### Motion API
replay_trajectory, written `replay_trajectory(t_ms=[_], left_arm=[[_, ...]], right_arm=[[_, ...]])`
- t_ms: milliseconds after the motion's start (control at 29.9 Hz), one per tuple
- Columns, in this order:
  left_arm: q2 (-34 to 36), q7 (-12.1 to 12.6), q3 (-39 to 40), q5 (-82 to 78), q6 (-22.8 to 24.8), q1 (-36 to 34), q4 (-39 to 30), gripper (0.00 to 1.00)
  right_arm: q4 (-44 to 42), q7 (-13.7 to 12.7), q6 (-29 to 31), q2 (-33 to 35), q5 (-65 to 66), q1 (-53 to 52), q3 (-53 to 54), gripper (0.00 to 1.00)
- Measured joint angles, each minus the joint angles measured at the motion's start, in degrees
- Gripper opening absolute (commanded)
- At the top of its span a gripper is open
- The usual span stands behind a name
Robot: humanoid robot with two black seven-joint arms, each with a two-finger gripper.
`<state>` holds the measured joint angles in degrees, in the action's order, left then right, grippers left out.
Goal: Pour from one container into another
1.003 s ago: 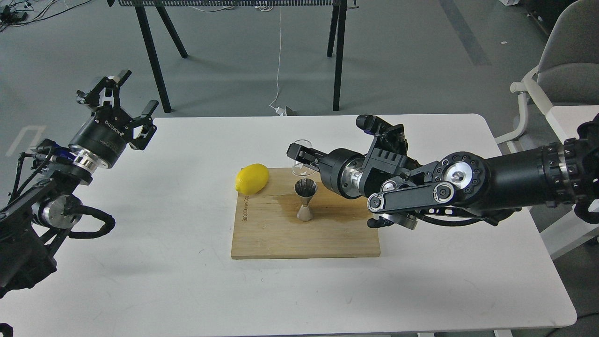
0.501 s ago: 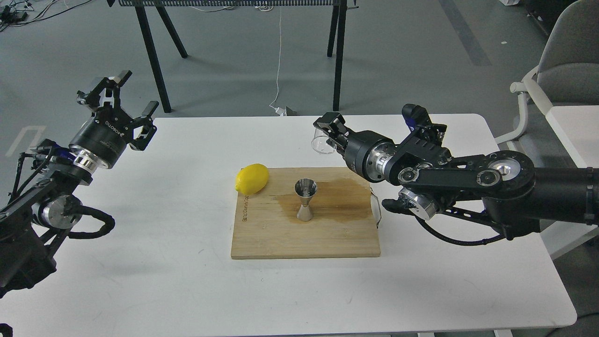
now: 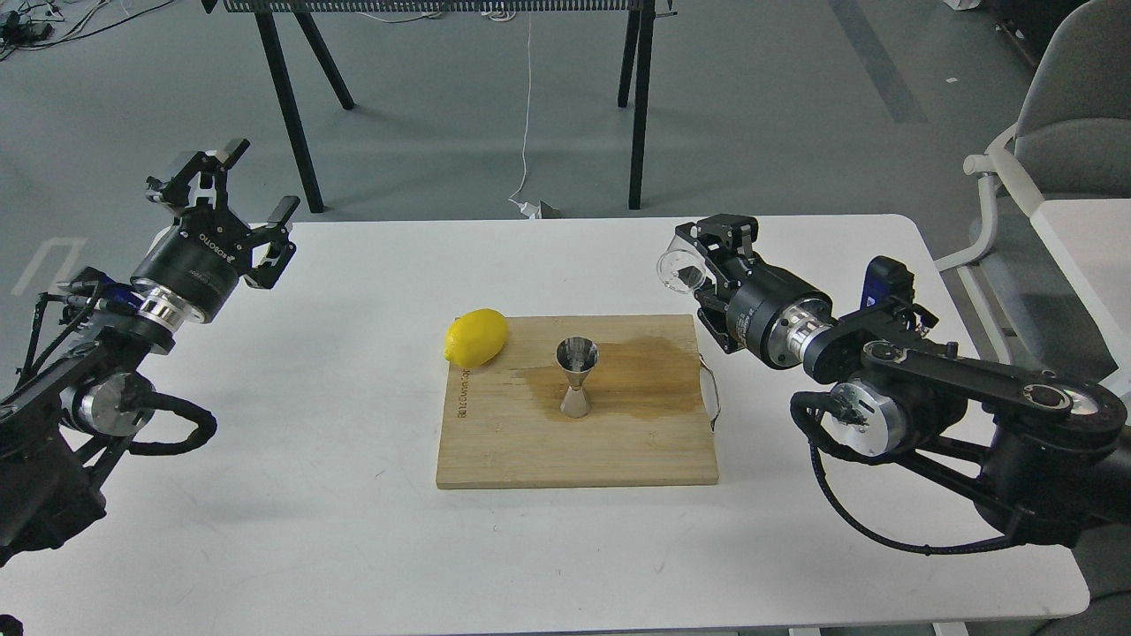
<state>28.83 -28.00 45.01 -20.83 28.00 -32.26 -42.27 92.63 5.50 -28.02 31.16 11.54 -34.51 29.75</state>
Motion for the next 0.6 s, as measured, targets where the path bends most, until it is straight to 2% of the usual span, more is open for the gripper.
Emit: replay_trajectory(t_ms=[267,602], left_arm=[[0.0,0.0,0.0,0.0,0.0,0.1,0.0,0.82],[-1.0,0.0,-0.3,0.0,0.0,0.3,0.0,0.82]], right_arm=[[1.1,1.7,0.0,-1.4,-0.2,18.6,20.0,0.5],[-2.8,1.7,0.7,-7.9,-1.9,32.4,34.3,0.49]])
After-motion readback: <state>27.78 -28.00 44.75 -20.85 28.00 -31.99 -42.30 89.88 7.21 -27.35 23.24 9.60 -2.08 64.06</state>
